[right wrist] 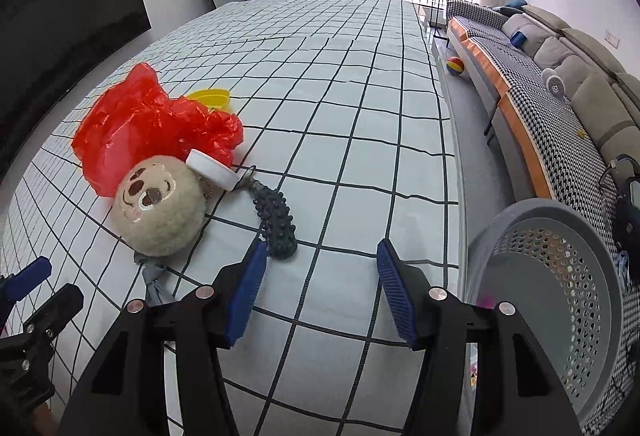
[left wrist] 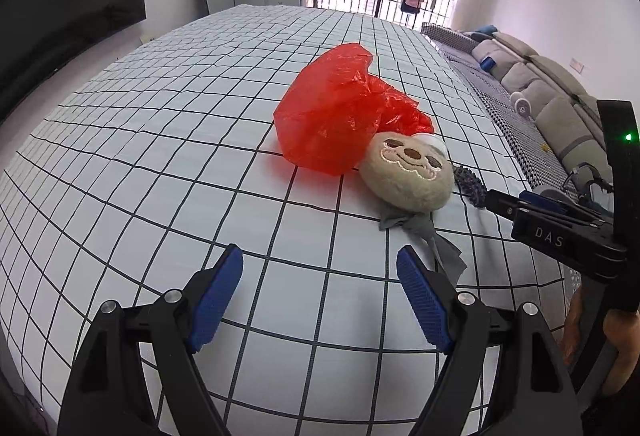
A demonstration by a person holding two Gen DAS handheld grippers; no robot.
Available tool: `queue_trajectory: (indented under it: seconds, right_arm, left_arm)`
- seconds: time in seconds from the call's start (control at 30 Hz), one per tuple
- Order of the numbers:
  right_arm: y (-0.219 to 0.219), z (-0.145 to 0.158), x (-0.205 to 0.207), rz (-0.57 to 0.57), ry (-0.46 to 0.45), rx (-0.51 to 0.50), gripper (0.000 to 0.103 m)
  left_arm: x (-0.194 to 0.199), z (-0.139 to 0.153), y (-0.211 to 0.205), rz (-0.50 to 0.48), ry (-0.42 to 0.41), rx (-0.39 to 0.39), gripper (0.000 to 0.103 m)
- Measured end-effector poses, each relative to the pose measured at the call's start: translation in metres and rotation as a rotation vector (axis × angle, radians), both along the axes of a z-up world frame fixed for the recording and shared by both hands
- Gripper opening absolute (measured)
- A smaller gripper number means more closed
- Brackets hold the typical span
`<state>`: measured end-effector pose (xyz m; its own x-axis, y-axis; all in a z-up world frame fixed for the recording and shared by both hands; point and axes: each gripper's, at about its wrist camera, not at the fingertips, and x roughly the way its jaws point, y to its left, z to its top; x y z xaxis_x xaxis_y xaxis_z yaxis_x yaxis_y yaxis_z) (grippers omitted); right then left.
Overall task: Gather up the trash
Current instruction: 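Grasp the dark green spiky chew toy with the right gripper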
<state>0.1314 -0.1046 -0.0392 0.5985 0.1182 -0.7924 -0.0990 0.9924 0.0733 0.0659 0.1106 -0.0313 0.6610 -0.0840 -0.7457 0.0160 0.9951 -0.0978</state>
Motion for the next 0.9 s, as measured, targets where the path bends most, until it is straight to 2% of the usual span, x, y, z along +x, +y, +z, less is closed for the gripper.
queue_trajectory:
  seconds: [0.2, 0.27, 0.4, 0.53, 0.7, 0.9]
  right_arm:
    - [0.016, -0.004, 0.014, 0.060, 0.001, -0.013, 0.055]
    - [0.022, -0.007, 0.022, 0.083, 0.013, -0.037, 0.045]
    - [0.031, -0.009, 0.030, 0.106, 0.019, -0.060, 0.039]
    - [0.033, -0.008, 0.031, 0.126, 0.020, -0.053, 0.023]
    - [0.025, -0.005, 0.027, 0.119, 0.020, 0.001, 0.021]
    - [-0.002, 0.007, -0.003, 0.056, -0.018, 0.069, 0.021]
  left_arm:
    - [0.001, -0.001, -0.006, -0.003, 0.009, 0.003, 0.078]
    - [0.001, 0.000, -0.007, -0.004, 0.009, 0.003, 0.078]
    - [0.002, 0.001, -0.010, 0.000, 0.007, 0.004, 0.078]
    - [0.003, 0.000, -0.013, -0.002, 0.015, 0.004, 0.078]
    - [0.006, -0.002, -0.019, -0.016, 0.029, -0.003, 0.078]
    - [0.012, -0.004, -0.030, -0.031, 0.060, -0.032, 0.078]
